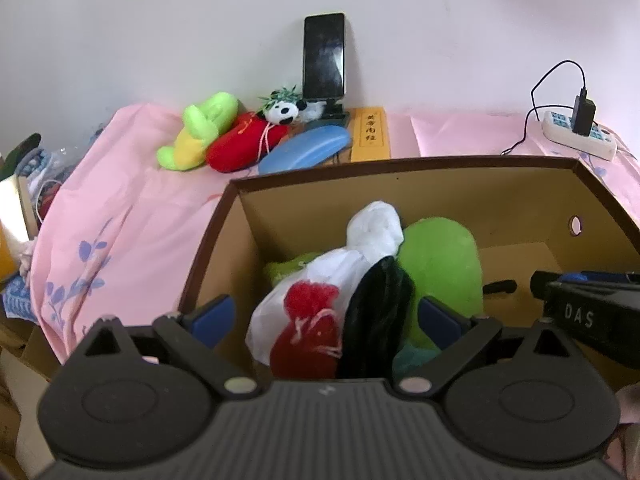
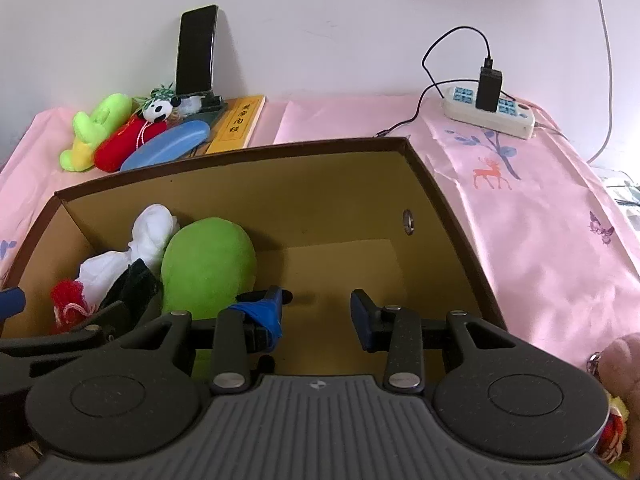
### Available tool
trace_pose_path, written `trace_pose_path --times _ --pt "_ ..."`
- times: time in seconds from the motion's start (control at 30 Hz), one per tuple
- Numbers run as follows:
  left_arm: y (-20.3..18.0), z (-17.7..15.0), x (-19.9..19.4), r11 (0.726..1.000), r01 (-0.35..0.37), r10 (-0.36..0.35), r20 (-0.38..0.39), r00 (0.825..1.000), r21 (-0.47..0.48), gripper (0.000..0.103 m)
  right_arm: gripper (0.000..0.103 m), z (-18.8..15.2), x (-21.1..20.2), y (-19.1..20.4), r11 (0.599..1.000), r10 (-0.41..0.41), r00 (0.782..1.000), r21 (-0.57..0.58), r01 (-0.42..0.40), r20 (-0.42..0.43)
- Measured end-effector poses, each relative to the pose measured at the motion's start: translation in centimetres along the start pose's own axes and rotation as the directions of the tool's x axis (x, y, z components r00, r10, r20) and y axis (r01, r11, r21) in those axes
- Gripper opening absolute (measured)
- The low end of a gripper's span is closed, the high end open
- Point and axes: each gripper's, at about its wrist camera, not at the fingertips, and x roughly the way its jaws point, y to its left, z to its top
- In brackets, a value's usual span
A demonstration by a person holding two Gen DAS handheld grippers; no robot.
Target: Organize soft objects
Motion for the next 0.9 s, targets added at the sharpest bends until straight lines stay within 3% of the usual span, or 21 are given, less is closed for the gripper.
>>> trace_pose_path --times 0.33,0.9 --pt "0.3 0.1 0.5 1.000 0.028 -0.028 -0.020 0.999 -0.014 0.098 0.021 0.1 0.4 0.3 1.000 0.000 1.000 -0.028 0.000 0.015" --pt "-0.1 0.2 0.6 1.000 -0.022 0.022 -0.019 1.000 -0.002 0.098 0.021 0.2 1.2 0.8 0.998 0.038 0.998 -0.055 -0.036 0.040"
